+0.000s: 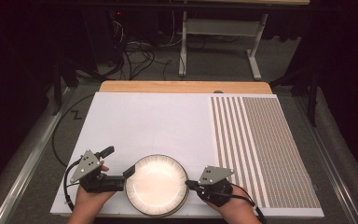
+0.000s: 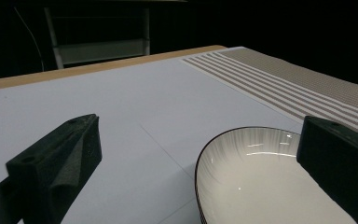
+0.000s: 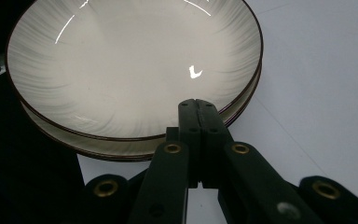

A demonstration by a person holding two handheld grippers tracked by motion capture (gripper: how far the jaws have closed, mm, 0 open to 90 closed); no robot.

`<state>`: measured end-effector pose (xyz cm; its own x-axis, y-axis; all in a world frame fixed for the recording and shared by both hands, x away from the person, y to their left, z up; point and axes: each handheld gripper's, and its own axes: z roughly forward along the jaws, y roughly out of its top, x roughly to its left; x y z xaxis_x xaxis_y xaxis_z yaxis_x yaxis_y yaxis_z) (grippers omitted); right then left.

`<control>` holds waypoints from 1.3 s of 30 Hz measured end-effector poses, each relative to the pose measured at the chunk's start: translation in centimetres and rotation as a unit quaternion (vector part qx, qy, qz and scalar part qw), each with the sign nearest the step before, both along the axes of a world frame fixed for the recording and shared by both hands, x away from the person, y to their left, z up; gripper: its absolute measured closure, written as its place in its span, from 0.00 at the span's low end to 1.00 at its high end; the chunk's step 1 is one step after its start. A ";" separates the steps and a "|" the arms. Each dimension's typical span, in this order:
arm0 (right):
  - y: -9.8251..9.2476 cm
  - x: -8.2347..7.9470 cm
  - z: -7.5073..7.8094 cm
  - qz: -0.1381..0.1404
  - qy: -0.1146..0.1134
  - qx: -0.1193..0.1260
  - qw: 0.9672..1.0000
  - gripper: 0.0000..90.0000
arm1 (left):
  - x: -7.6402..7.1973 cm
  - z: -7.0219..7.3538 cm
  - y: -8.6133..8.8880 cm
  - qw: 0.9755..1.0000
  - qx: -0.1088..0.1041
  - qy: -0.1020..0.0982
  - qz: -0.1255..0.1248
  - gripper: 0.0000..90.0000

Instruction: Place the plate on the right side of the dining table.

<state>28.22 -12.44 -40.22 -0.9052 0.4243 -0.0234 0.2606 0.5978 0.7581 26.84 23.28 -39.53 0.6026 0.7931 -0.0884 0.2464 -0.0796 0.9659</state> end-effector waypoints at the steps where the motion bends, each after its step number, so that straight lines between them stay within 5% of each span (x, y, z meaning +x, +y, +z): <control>1: 0.0 0.0 0.0 0.000 -0.001 0.000 1.000 1.00 | 0.0 0.0 0.0 1.000 0.000 0.000 0.000 0.01; 39: 1.7 0.0 -0.6 0.021 0.019 0.009 1.000 1.00 | 0.0 0.1 0.6 1.000 -0.020 0.003 0.006 0.01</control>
<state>28.19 -10.74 -40.81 -0.9224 0.3858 0.0182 0.2639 0.5952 0.7590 26.79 23.92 -39.44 0.5921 0.7962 -0.1244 0.2531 -0.0371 0.9667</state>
